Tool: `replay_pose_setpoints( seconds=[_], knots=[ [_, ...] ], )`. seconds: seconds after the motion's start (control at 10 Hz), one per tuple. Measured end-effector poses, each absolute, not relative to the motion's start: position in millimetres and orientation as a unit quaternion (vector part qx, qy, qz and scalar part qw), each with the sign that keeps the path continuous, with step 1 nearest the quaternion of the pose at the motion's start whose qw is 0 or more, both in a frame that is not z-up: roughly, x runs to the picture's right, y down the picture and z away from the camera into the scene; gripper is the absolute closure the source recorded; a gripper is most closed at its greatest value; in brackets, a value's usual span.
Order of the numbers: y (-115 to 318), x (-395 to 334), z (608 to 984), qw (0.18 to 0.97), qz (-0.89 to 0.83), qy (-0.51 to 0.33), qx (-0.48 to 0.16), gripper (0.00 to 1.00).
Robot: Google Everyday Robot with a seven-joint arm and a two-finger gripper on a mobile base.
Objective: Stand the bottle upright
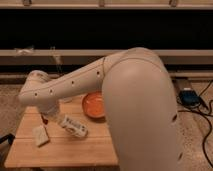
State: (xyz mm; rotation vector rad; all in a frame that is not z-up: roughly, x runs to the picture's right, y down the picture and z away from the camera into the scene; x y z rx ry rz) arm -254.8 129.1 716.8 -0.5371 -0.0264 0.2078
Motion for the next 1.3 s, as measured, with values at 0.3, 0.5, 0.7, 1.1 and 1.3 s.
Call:
replay_pose_setpoints(
  seconds=[0.3, 0.5, 0.7, 1.1, 1.3],
  knots=[
    [122.9, -251.9, 711.4, 0.955, 0.123, -0.044, -0.267, 1.0],
    [118.3, -248.2, 710.0, 0.952, 0.137, -0.058, -0.266, 1.0],
    [114.7, -247.7, 707.5, 0.95, 0.149, -0.073, -0.266, 1.0],
    [105.5, -242.2, 703.2, 0.943, 0.176, -0.095, -0.264, 1.0],
    [99.4, -237.5, 701.2, 0.939, 0.191, -0.108, -0.265, 1.0]
  ],
)
